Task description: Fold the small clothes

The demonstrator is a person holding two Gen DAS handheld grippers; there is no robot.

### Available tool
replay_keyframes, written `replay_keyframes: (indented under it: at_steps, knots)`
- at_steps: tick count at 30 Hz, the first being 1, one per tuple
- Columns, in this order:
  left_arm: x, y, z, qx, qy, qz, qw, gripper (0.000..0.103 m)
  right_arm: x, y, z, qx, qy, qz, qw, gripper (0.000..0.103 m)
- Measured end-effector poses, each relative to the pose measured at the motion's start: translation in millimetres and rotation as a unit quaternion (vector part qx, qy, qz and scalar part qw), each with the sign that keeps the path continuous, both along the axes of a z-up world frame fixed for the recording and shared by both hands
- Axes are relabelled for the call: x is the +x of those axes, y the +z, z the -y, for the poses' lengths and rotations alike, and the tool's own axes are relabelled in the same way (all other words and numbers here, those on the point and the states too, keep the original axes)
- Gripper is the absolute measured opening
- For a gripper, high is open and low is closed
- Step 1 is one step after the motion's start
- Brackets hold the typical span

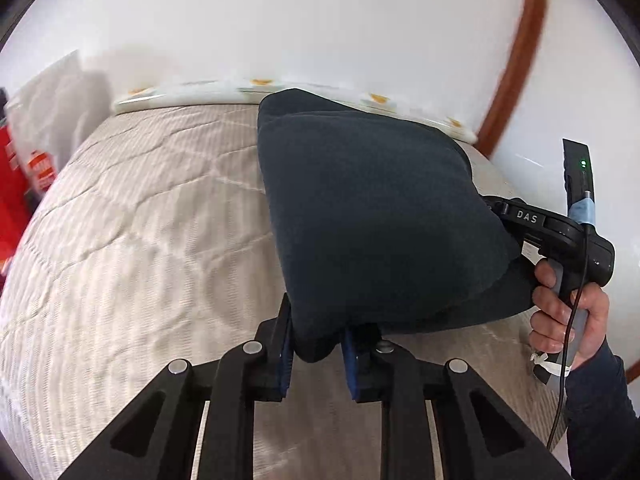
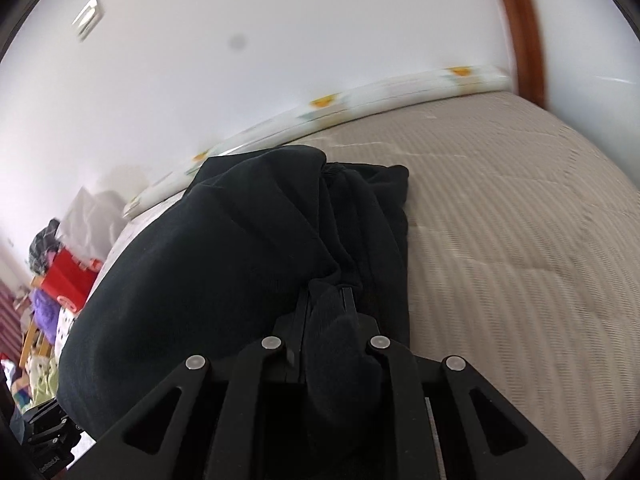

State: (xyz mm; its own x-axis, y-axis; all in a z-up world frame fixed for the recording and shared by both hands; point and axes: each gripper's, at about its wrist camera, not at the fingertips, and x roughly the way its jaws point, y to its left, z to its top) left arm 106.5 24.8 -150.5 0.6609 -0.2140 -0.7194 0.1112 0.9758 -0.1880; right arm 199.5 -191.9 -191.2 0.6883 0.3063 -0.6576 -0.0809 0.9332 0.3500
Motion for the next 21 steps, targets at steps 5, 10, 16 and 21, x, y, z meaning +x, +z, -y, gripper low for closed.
replay_keyframes:
  at_steps: [5,10,16,21]
  knots:
    - [-10.1,-6.9,-13.7,-0.001,0.017,-0.009,0.9998,0.02,8.6,1.2,-30.1,-0.003,0.029,0.008,1.0,0.013]
    - [-6.5,-12.2,-11.6,0.011,0.017,-0.008,0.9998,0.02,-5.0,8.3,-15.6,-0.008,0.02,0.005,1.0,0.013]
    - [1.0,-18.2,-13.3,0.009,0.011,-0.017,0.9997,0.022,-58.6,27.7,1.0,-0.014,0.021,0.027,0.999,0.012]
    - [-2.0,-20.2,-16.9,0.002,0.005,-0.035,0.9994,0.023,-80.9,16.6,0.6,-0.043,0.026,0.02,0.999,0.013]
